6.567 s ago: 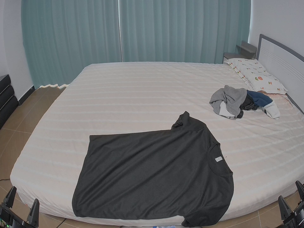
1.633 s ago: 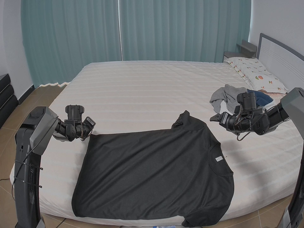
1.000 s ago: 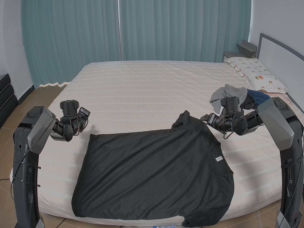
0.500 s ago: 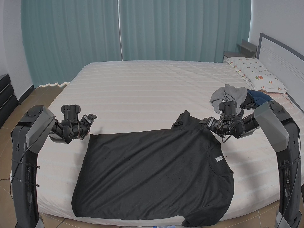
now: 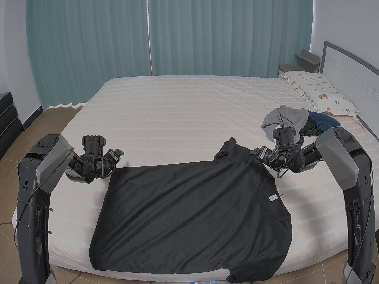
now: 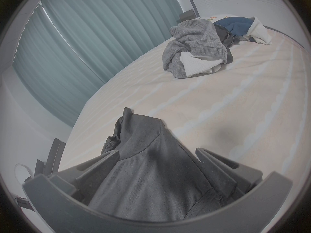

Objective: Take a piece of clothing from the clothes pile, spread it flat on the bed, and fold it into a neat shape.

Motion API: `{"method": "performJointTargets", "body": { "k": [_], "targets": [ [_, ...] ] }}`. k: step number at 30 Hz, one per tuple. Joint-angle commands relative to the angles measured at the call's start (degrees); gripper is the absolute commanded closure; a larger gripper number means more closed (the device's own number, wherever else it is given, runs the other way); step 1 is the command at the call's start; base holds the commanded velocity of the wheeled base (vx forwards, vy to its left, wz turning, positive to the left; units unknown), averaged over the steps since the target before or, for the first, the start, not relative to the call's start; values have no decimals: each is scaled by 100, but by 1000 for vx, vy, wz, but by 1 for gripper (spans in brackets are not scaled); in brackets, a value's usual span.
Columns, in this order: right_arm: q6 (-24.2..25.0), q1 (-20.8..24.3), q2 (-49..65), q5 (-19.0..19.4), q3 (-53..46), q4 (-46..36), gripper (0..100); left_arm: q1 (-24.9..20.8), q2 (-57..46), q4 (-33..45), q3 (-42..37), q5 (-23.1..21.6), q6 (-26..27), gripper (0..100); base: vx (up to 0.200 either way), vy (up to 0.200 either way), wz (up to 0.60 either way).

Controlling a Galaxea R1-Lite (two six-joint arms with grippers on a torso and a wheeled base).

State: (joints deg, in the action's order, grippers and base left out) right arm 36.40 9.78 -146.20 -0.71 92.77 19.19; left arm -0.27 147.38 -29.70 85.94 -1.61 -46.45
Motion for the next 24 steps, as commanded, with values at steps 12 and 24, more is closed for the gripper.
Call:
{"method": "performJointTargets", "body": {
  "k": [12, 24],
  "targets": [
    [-1, -11, -102, -35, 83, -29, 0, -184, -61, -27, -438, 117, 285, 0, 0, 0, 0],
    [-10, -81, -286, -114, 435, -64, 0, -175, -193, -107, -429, 143, 276, 100, 0, 0, 0]
  ]
}}
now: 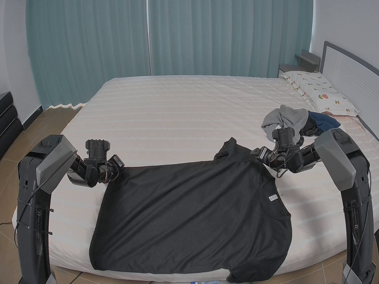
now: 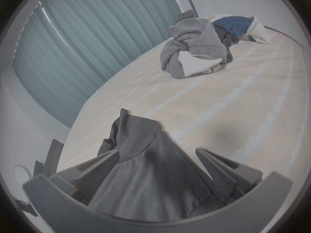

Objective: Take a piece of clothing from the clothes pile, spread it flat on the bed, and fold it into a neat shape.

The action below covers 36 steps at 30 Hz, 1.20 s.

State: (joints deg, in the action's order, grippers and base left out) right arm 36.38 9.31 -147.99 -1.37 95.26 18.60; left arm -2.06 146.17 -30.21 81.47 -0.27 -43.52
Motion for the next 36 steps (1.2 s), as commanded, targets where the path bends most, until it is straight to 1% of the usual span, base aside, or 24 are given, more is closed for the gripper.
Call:
{"method": "performJointTargets", "body": {
  "k": [1, 5, 9, 20, 21, 24, 28, 31, 33, 36],
  "targets": [
    [-8, -35, -186, -101, 256, -6, 0, 13, -71, -108, 44, 18, -34, 100, 0, 0, 0],
    [-25, -35, -494, -250, 670, -32, 0, 39, -53, -504, 71, 229, -148, 100, 0, 0, 0],
    [-25, 0, -766, -268, 968, -23, 0, 48, -53, -820, 71, 282, -315, 100, 0, 0, 0],
    [54, -9, -1302, -312, 1672, -23, 0, 83, -18, -864, 71, 290, -333, 100, 0, 0, 0],
    [54, -9, -1320, -320, 1715, -32, 100, 83, -18, -864, 71, 290, -333, 100, 0, 0, 0],
    [63, -9, -1434, -329, 1865, -76, 100, 101, -9, -864, 71, 290, -341, 100, 0, 0, 0],
    [150, -9, -1522, -531, 1933, -32, 100, 118, 17, -864, 71, 290, -333, 100, 0, 0, 0],
    [168, -26, -1504, -549, 1933, 21, 100, 118, 26, -864, 80, 299, -333, 100, 0, 0, 0],
    [177, -52, -1478, -549, 1933, 249, 100, 118, 17, -873, 80, 299, -341, 100, 0, 0, 0],
    [168, -79, -1434, -567, 1933, 724, 100, 162, 26, -987, 185, 475, -368, 100, 0, 0, 0]
  ]
}}
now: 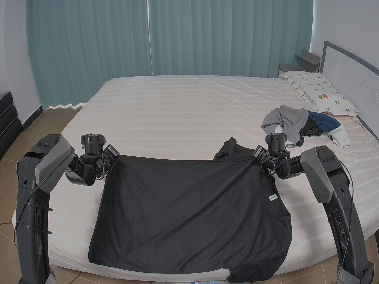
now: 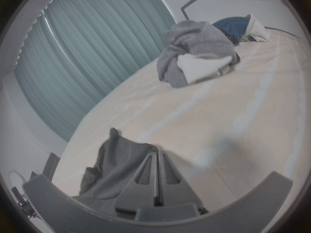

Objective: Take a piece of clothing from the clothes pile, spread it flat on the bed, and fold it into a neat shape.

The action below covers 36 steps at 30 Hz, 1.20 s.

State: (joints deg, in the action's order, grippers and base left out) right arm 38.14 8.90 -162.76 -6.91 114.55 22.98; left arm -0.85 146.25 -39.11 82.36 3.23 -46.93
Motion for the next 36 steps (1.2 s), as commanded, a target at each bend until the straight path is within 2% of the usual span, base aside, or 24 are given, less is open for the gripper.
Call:
{"method": "performJointTargets", "body": {
  "k": [1, 3, 14, 24, 33, 34, 35, 36],
  "targets": [
    [-9, -37, 42, -12, 4, 286, 100, 41, 18, -97, 96, 125, -26, 100, 0, 0, 0],
    [-35, -81, 130, -12, 4, 787, 100, 85, 132, -343, 184, 319, -70, 100, 0, 0, 0],
    [-246, -99, 359, 357, 4, 1358, 100, 85, 308, -387, 316, 327, -79, 100, 0, 0, 0],
    [-510, -99, 262, 515, 4, 1596, 100, 85, 431, -396, 483, 310, -202, 100, 0, 0, 0],
    [-589, -90, -195, 445, 4, 1622, 100, 68, 571, -387, 615, 257, -220, 100, 0, 0, 0],
    [-633, -90, -204, 445, 4, 1622, 100, 68, 624, -387, 676, 266, -220, 0, 0, 0, 0],
    [-659, -81, -221, 454, 4, 1622, 0, 68, 642, -378, 711, 275, -220, 0, 0, 0, 0],
    [-659, -73, -239, 454, 4, 1622, 0, 68, 650, -361, 720, 266, -220, 0, 0, 0, 0]
  ]
}}
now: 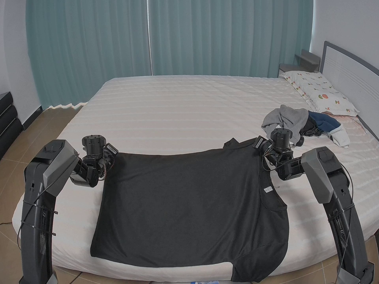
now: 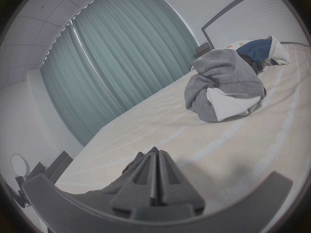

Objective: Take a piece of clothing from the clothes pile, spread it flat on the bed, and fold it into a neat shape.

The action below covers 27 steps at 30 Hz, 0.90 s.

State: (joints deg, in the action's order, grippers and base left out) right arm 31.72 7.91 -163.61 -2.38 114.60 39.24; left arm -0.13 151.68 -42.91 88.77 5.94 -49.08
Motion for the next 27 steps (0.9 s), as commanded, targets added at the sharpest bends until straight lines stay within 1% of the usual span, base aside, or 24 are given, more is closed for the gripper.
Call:
{"method": "performJointTargets", "body": {
  "k": [1, 5, 10, 11, 15, 17, 18, 19, 21, 22, 25, 27],
  "targets": [
    [-17, 35, -198, 27, -1, -4, 0, -4, 117, 20, 79, -5, -5, 0, 0, 0, 0],
    [10, 44, -250, -17, -1, 75, 0, -13, 99, -7, 44, -5, -5, 0, 0, 0, 0],
    [36, 0, -48, -96, -1, 40, 0, 13, 46, -7, -35, -5, -32, 0, 0, 0, 0],
    [45, -18, 136, -175, -26, 13, 0, 22, -50, -16, -114, 4, -155, 0, 0, 0, 0],
    [54, -53, 778, -175, -1089, 92, 0, 49, -604, -33, -624, -31, -401, 0, 0, 0, 0],
    [62, -53, 1086, -131, -1564, 136, 0, 84, -824, -68, -862, -119, -409, 0, 0, 0, 0],
    [54, -53, 1481, -114, -2188, 207, 0, 84, -1061, -156, -1178, -321, -418, 0, 0, 0, 0],
    [54, -53, 1683, -105, -2478, 242, 0, 84, -1149, -200, -1301, -418, -418, 0, 0, 0, 0],
    [71, -53, 2316, -8, -3374, 312, 0, 93, -1395, -270, -1521, -682, -445, 0, 0, 0, 0],
    [62, -53, 2501, 36, -3673, 321, 0, 84, -1474, -270, -1556, -726, -471, 0, 0, 0, 0],
    [80, -53, 3142, 255, -4833, 426, 0, 31, -1764, -112, -1644, -752, -524, 0, 0, 0, 0],
    [238, -53, 3520, 361, -5466, 576, 0, 5, -1993, 99, -1820, -752, -515, 0, 0, 0, 0]
  ]
}}
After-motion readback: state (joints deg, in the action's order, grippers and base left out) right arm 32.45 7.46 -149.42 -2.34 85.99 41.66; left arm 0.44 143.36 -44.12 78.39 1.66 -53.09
